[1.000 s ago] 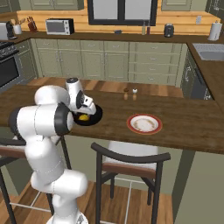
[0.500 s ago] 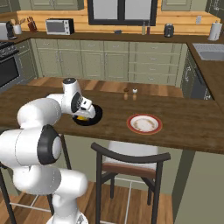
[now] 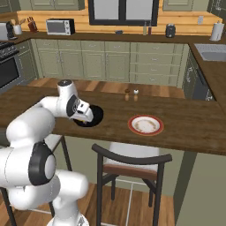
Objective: Pick the chicken drumstick and lemon from their plates and place them in the bowl. Then put the bowl in the fridge.
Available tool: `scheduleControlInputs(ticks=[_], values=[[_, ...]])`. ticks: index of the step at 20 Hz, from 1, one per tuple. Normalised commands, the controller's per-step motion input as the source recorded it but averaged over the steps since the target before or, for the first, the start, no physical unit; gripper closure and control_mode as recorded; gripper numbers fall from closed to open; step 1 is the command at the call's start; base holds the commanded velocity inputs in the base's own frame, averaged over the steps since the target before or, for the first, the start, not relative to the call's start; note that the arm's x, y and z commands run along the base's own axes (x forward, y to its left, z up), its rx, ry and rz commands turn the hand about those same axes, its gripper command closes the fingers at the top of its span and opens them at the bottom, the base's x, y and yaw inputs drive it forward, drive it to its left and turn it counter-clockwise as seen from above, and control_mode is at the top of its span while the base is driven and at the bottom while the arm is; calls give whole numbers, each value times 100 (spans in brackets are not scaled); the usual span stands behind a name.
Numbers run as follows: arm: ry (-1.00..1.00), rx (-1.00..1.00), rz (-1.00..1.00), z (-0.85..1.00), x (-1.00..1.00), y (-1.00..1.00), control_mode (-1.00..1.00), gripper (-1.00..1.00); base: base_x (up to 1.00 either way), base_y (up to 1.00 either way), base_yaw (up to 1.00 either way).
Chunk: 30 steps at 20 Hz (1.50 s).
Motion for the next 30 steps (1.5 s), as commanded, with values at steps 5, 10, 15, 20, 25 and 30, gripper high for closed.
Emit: scheduleControlInputs(ticks=[5,10,15,20,25,30], values=[[-1,0,0,8,-50,0,-100,-100,0,0,0],[0,0,0,0,0,0,100,-100,-44,51,0],[0,0,0,0,0,0,100,-100,-14,100,0],[0,0,0,0,0,0,100,-100,72,47,0],[0,0,0,0,0,0,100,-100,100,9,0],[4,-2,0,1,40,11,-100,-100,60,25,0]])
